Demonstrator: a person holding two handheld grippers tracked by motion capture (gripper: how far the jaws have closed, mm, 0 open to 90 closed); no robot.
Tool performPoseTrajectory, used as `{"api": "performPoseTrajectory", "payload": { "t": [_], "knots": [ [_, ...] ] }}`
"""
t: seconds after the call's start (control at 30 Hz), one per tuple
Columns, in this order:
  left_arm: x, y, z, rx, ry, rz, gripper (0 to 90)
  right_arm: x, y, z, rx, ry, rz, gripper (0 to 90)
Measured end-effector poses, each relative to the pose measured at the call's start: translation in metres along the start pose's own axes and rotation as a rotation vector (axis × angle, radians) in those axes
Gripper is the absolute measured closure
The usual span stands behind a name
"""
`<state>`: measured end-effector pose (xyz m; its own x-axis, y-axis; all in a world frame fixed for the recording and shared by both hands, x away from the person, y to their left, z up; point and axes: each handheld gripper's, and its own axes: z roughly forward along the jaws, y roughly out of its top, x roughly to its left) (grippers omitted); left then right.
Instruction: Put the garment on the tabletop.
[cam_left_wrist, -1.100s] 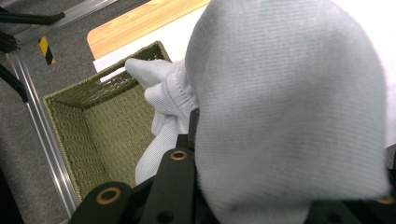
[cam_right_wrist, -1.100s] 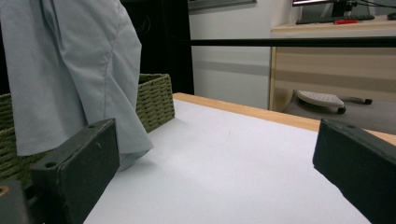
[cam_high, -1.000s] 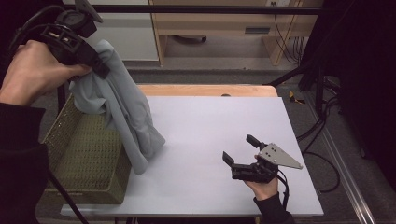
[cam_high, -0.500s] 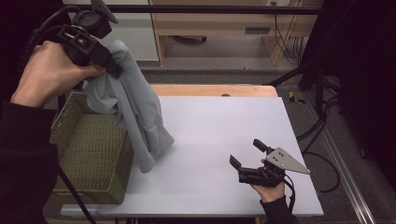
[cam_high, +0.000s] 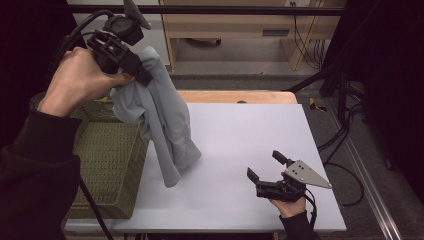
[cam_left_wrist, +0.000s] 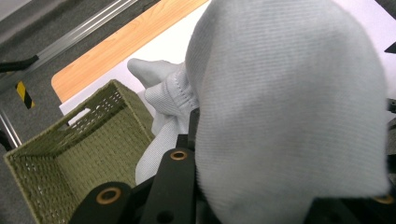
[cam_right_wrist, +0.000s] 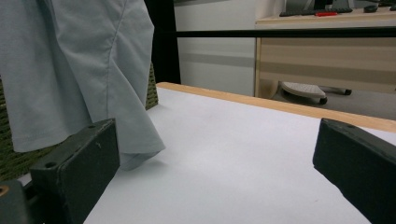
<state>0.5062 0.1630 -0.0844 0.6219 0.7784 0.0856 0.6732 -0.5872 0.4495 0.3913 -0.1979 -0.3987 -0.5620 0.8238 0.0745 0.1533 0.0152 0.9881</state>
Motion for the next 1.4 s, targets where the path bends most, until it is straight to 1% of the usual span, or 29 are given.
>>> {"api": "performPoseTrajectory", "payload": {
  "t": [0.03,0.07,0.17,0.2,0.23,0.27,0.3,0.33,0.37,0.4,0.5,0.57,0.6,0.63,0.73,0.77,0.83,0.93,1.0,1.07,1.13,1.17,1.23,1.27,1.3,1.4],
  "knots": [
    [-0.001,0.001,0.001,-0.004,-0.007,-0.001,77.8,-0.001,-0.001,0.000,-0.002,0.002,-0.006,1.0],
    [-0.003,0.001,0.002,-0.008,-0.009,0.001,77.8,0.000,0.000,0.000,-0.003,0.001,0.010,1.0],
    [-0.006,0.004,0.003,-0.006,-0.016,0.014,77.8,0.000,-0.001,0.000,-0.002,-0.001,0.008,1.0],
    [-0.007,0.004,0.003,-0.007,-0.021,0.018,77.8,-0.001,-0.001,0.000,-0.001,-0.003,-0.002,1.0],
    [-0.009,0.005,0.004,-0.010,-0.025,0.022,77.8,-0.001,-0.001,-0.001,0.005,-0.004,0.001,1.0],
    [-0.010,0.006,0.004,-0.013,-0.031,0.024,77.8,-0.002,-0.002,-0.001,-0.002,0.000,-0.010,1.0],
    [-0.011,0.007,0.005,-0.015,-0.034,0.030,77.7,-0.002,-0.002,-0.001,-0.001,-0.001,-0.009,1.0],
    [-0.012,0.008,0.006,-0.017,-0.039,0.034,77.8,-0.001,-0.001,-0.001,-0.004,-0.003,0.006,1.0],
    [-0.014,0.009,0.008,-0.017,-0.039,0.040,77.8,-0.001,-0.001,-0.001,-0.002,-0.003,0.009,1.0],
    [-0.015,0.010,0.009,-0.015,-0.043,0.046,77.8,-0.001,-0.001,-0.001,-0.005,-0.002,0.004,1.0],
    [-0.019,0.013,0.014,-0.012,-0.052,0.063,77.8,-0.001,-0.002,-0.001,-0.005,-0.005,0.009,1.0],
    [-0.021,0.014,0.016,-0.013,-0.057,0.067,77.8,-0.002,-0.002,-0.001,-0.006,-0.005,0.009,1.0],
    [-0.023,0.016,0.018,-0.017,-0.066,0.080,77.8,-0.003,-0.002,-0.002,-0.001,-0.008,-0.003,1.0],
    [-0.025,0.017,0.020,-0.017,-0.071,0.080,77.8,-0.003,-0.002,-0.002,0.003,-0.007,-0.006,1.0],
    [-0.029,0.019,0.024,-0.013,-0.076,0.101,77.7,-0.003,-0.002,-0.002,-0.007,-0.003,0.005,1.0],
    [-0.030,0.019,0.025,-0.016,-0.083,0.102,77.7,-0.003,-0.002,-0.003,-0.002,-0.006,0.003,1.0],
    [-0.034,0.020,0.029,-0.018,-0.088,0.120,77.7,-0.004,-0.002,-0.003,0.003,-0.005,-0.006,1.0],
    [-0.038,0.020,0.033,-0.023,-0.097,0.129,77.7,-0.003,-0.002,-0.003,0.003,-0.006,-0.005,1.0],
    [-0.043,0.021,0.039,-0.020,-0.106,0.143,77.7,-0.003,-0.002,-0.003,-0.001,-0.004,-0.004,1.0],
    [-0.045,0.021,0.044,-0.022,-0.113,0.150,77.7,-0.004,-0.003,-0.003,-0.004,-0.003,-0.010,1.0],
    [-0.047,0.021,0.047,-0.025,-0.113,0.151,77.6,-0.004,-0.002,-0.003,-0.004,-0.006,-0.002,1.0],
    [-0.049,0.021,0.052,-0.020,-0.119,0.159,77.6,-0.004,-0.003,-0.003,-0.002,-0.003,-0.003,1.0],
    [-0.050,0.021,0.055,-0.013,-0.124,0.163,77.6,-0.004,-0.003,-0.003,0.000,-0.004,-0.003,1.0],
    [-0.051,0.020,0.061,-0.002,-0.128,0.167,77.5,-0.004,-0.003,-0.003,-0.003,-0.006,0.010,1.0],
    [-0.051,0.020,0.063,0.005,-0.132,0.171,77.6,-0.004,-0.003,-0.003,-0.003,-0.006,0.010,1.0],
    [-0.052,0.020,0.068,0.011,-0.134,0.173,77.6,-0.004,-0.003,-0.003,-0.004,-0.006,0.011,1.0]
  ]
}}
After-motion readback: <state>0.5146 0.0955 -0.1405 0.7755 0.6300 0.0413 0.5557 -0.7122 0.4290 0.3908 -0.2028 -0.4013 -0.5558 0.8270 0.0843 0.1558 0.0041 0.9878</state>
